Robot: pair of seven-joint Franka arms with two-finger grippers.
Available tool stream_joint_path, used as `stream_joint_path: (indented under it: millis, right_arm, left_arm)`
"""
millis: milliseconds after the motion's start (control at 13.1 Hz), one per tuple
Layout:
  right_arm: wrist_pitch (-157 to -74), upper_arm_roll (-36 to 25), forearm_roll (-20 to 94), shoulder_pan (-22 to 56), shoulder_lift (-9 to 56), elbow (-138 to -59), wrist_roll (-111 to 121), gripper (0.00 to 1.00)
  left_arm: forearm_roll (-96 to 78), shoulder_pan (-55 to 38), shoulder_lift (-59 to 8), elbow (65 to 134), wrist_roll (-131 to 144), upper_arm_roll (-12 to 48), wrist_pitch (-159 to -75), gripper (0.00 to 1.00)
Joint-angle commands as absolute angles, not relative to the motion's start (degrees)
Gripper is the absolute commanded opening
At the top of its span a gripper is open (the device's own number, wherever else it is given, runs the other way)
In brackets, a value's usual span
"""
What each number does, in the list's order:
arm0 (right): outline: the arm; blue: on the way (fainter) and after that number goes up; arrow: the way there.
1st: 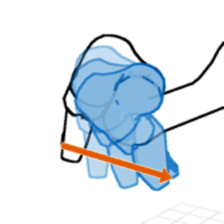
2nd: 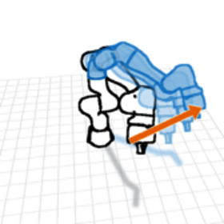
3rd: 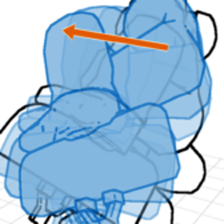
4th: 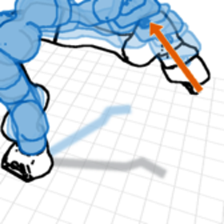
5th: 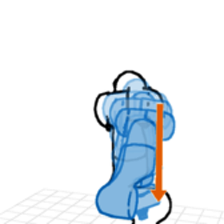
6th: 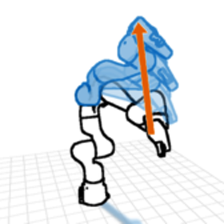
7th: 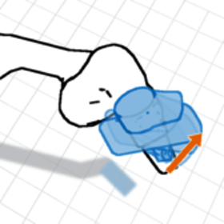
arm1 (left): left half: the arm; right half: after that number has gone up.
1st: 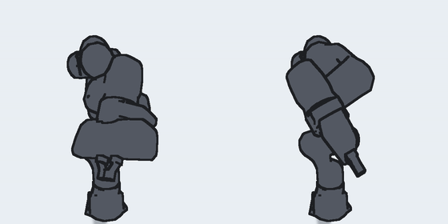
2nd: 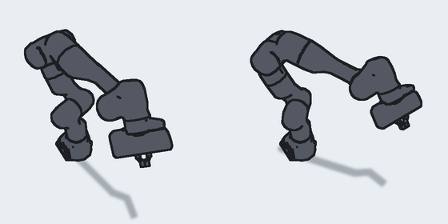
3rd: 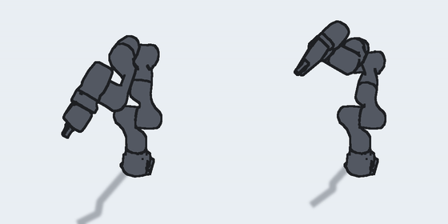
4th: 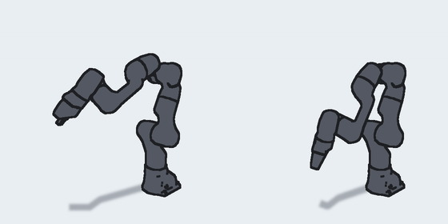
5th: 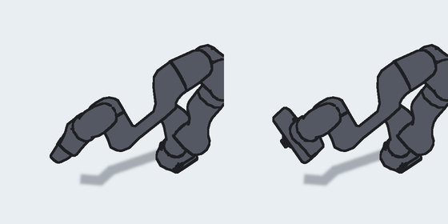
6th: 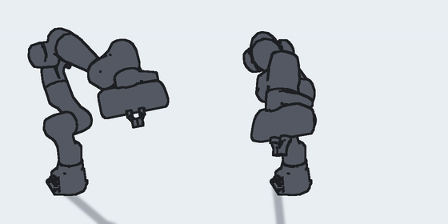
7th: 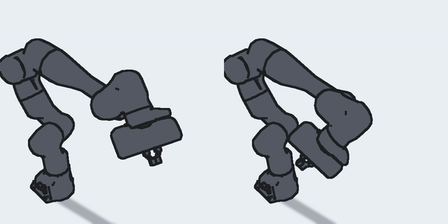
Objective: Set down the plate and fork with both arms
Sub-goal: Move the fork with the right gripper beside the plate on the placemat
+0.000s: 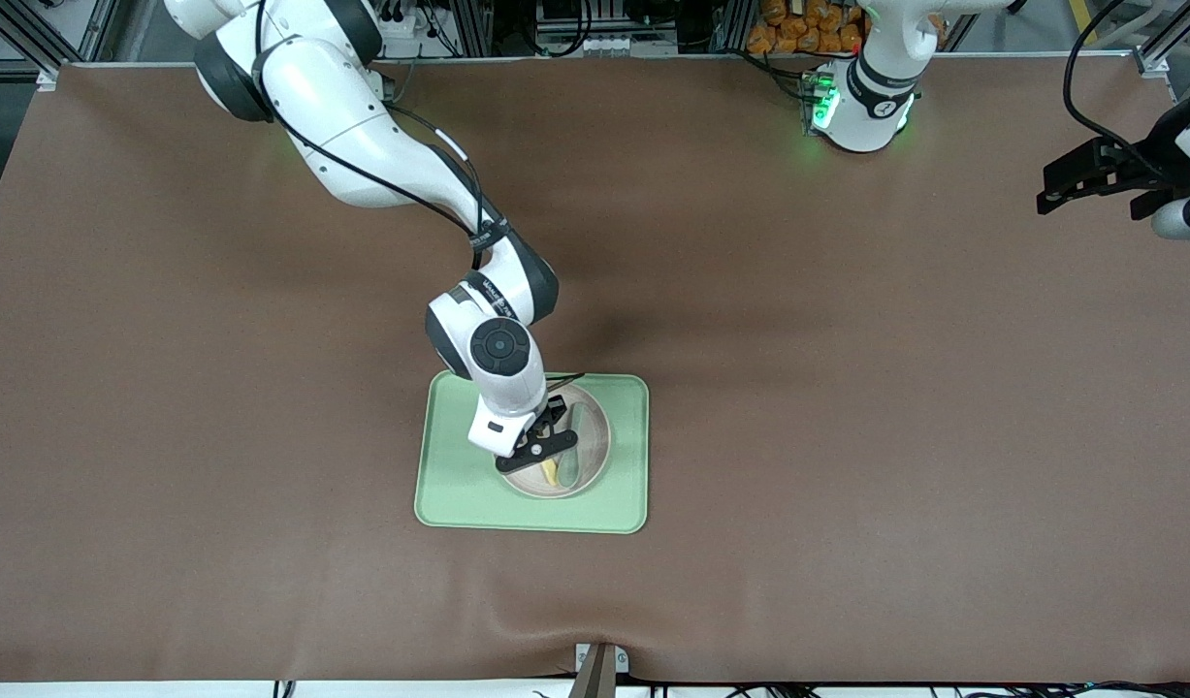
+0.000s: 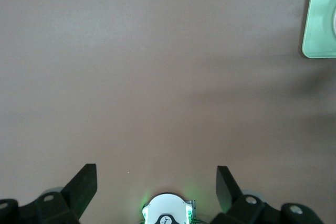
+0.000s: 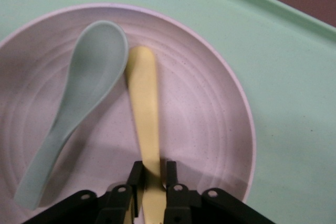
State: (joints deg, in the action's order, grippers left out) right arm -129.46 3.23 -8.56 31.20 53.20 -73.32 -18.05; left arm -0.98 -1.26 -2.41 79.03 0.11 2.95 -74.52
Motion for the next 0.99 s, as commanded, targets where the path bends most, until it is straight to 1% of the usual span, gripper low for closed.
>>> stream_joint_path:
  millis: [0,229,458,687,916]
  right_arm:
    - [-128.9,3.0,-10.2,31.8,54.1,-71.3,-21.1,0.0]
    - [-127.2,3.3,-9.8,31.6,53.7,-70.1,-21.5,0.0]
    - [-119.9,3.4,-8.0,30.7,52.9,-65.5,-21.5,0.0]
    - [-119.3,4.3,-6.3,27.0,51.2,-65.7,-21.1,0.0]
    - [-115.4,6.1,-6.2,22.4,49.2,-67.8,-21.9,0.0]
  left_arm:
    - [-1.3,-0.8,-1.3,79.9,0.3,4.4,-75.0,1.0]
    - [-1.1,-0.6,-0.9,79.8,0.3,4.3,-74.9,1.0]
    - [0.5,-1.1,-1.2,79.8,0.3,4.6,-75.0,1.0]
    - [0.4,-1.0,-1.8,79.9,0.4,4.6,-76.6,1.0]
    - [0.5,-0.6,-2.5,79.8,0.6,4.4,-78.1,1.0]
